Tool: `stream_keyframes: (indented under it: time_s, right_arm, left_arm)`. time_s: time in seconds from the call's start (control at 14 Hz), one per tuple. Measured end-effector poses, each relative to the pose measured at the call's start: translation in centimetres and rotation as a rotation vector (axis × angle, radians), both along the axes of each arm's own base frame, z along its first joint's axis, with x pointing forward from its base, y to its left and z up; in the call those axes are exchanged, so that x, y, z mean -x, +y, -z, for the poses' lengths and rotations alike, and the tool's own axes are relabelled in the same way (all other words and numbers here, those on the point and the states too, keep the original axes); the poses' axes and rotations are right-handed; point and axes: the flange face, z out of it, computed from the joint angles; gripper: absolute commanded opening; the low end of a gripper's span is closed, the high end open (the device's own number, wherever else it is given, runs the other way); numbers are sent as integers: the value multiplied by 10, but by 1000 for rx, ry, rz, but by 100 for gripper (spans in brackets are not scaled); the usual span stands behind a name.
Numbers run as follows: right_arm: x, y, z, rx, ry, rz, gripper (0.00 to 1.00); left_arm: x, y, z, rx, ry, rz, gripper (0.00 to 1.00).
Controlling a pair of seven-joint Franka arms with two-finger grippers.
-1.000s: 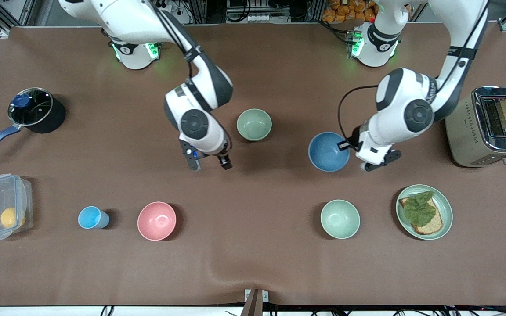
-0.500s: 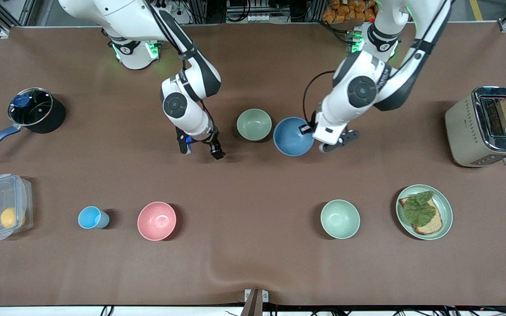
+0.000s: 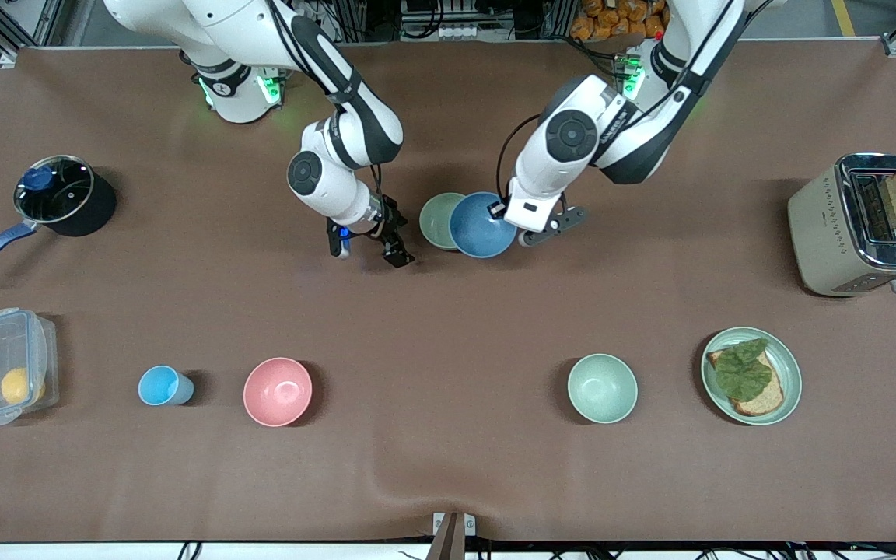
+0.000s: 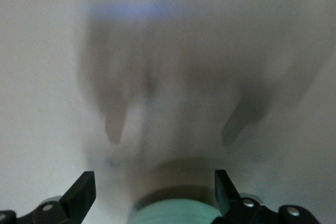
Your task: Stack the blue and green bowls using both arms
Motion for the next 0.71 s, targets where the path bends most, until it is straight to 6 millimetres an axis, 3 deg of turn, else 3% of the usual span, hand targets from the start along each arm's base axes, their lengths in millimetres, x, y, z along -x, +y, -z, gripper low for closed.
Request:
stream_keyframes:
  time_s: [0.21,0.71]
  right_arm:
    - [10,1,5,-33,1,4,100]
    - [11,0,6,-39,0,4,100]
  left_arm:
    - [15,-16,15,-22,5,0,0]
    - [38,-42,27,-34,16,6,0]
